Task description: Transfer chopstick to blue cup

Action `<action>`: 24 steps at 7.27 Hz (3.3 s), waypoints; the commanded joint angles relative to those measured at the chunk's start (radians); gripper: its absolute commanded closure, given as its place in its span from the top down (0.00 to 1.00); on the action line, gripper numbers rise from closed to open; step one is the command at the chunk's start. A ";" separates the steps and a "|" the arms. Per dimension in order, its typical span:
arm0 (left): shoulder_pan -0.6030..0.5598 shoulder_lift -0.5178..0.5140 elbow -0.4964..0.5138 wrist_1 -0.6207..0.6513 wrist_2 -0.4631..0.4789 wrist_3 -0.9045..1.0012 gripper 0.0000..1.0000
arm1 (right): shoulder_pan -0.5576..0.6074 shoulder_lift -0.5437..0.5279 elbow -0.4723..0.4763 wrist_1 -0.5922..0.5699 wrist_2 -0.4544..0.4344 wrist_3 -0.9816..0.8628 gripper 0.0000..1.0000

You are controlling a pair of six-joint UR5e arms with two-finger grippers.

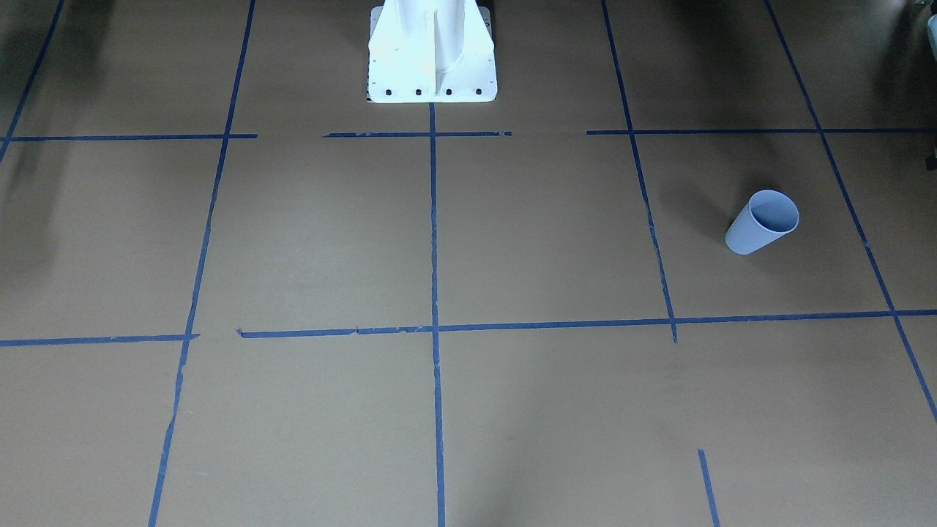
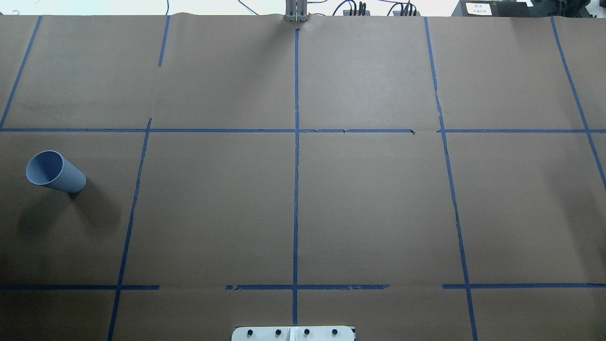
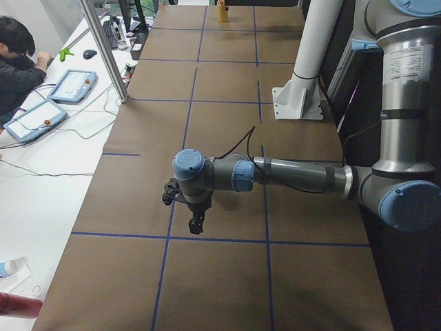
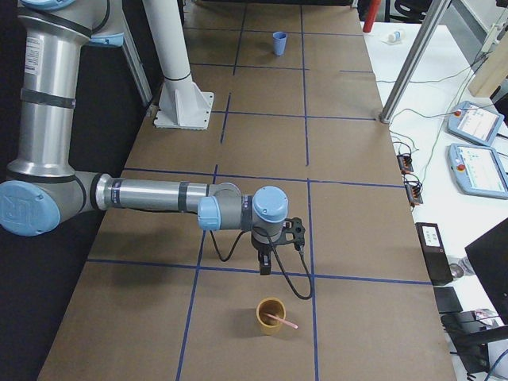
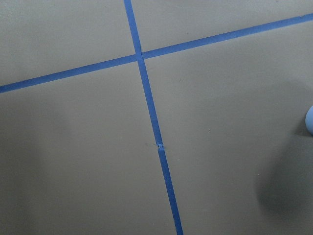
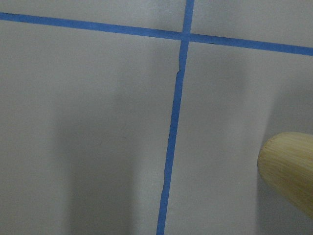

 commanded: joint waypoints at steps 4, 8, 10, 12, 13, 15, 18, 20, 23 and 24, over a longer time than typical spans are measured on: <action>0.008 -0.001 -0.004 0.000 0.008 -0.003 1.00 | 0.000 0.001 0.003 0.002 0.000 0.000 1.00; 0.019 -0.099 0.031 -0.149 0.005 -0.010 1.00 | 0.000 0.005 0.011 0.002 0.000 0.002 1.00; 0.022 -0.107 0.071 -0.208 -0.002 -0.004 1.00 | 0.000 0.005 0.009 0.002 0.000 0.002 1.00; 0.124 -0.101 0.069 -0.340 -0.032 -0.239 1.00 | 0.000 0.005 0.009 0.002 0.000 0.002 1.00; 0.188 -0.100 0.060 -0.424 -0.025 -0.435 1.00 | 0.000 0.005 0.009 0.002 0.000 0.002 1.00; 0.290 -0.098 0.049 -0.512 -0.017 -0.680 1.00 | 0.000 0.005 0.009 0.002 0.000 0.002 1.00; 0.362 -0.052 0.048 -0.541 0.003 -0.728 1.00 | 0.000 0.005 0.011 0.002 0.000 0.003 1.00; 0.413 -0.047 0.061 -0.541 0.026 -0.728 1.00 | 0.000 0.005 0.011 0.002 0.000 0.020 1.00; 0.428 -0.051 0.066 -0.541 0.041 -0.733 0.21 | 0.000 0.005 0.011 0.002 0.002 0.020 1.00; 0.428 -0.057 0.066 -0.541 0.041 -0.737 0.06 | 0.000 0.005 0.011 0.002 0.000 0.020 1.00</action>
